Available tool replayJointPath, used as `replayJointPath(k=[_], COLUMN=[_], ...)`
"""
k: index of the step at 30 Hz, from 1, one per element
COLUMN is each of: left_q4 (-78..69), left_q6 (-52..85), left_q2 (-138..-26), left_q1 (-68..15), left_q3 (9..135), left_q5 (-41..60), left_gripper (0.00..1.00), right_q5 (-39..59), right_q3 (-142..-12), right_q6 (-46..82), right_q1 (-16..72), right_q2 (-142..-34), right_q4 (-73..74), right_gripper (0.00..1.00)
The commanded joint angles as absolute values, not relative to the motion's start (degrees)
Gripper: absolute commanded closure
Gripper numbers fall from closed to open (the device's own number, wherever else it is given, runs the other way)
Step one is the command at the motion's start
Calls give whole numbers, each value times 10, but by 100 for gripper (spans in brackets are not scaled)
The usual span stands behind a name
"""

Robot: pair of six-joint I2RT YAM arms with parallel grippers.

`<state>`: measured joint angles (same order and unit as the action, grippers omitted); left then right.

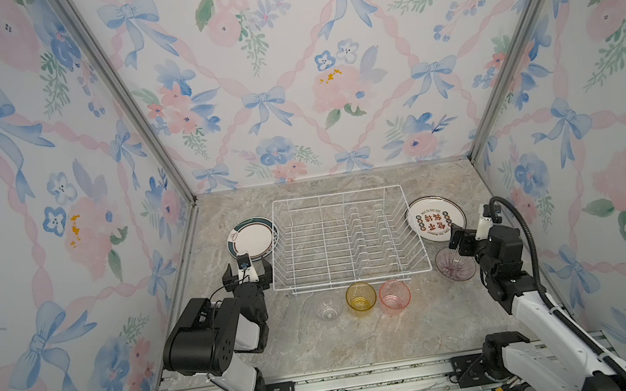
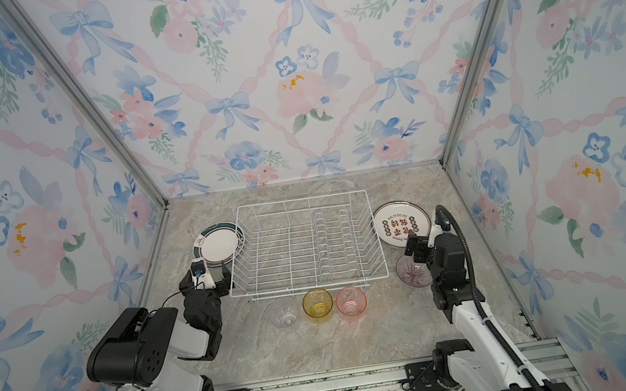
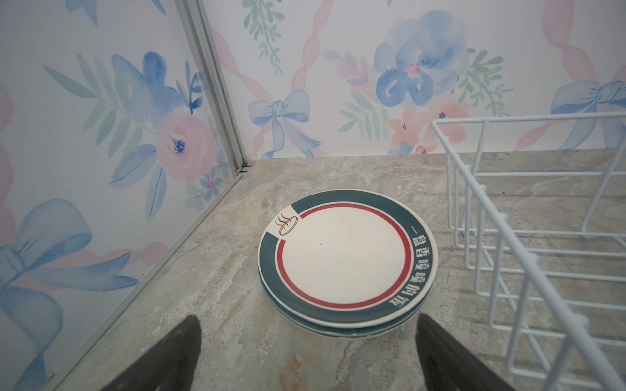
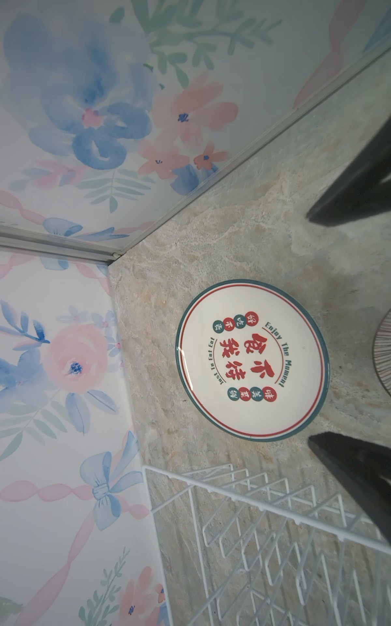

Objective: Unload the mixed dishes from the dish rack

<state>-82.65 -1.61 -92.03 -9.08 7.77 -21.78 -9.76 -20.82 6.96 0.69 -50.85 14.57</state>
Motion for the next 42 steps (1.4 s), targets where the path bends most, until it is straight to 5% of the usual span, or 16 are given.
replayJointPath(k=[1, 8, 17, 24, 42], left_q4=[-846, -846, -846, -842, -800], left_q6=[-26, -26, -26, -26, -16], left_q2=[-918, -918, -918, -918, -914], left_q1=[-89, -89, -89, -89, -82], left_q3=[79, 79, 79, 82, 100], left_q5=[-207, -207, -207, -208, -211], left_gripper=[2, 2, 2, 2, 2], right_q5=[-144, -218, -212, -169, -177], right_q3=[-171, -120, -127, -218, -212], right_q6=[41, -17, -19, 14, 17], right_q1=[30, 83, 85, 48, 46], right_q2=[-560, -746, -869, -887, -888], right_q4=[337, 609, 698, 535, 546], right_gripper=[3, 3, 3, 3, 3])
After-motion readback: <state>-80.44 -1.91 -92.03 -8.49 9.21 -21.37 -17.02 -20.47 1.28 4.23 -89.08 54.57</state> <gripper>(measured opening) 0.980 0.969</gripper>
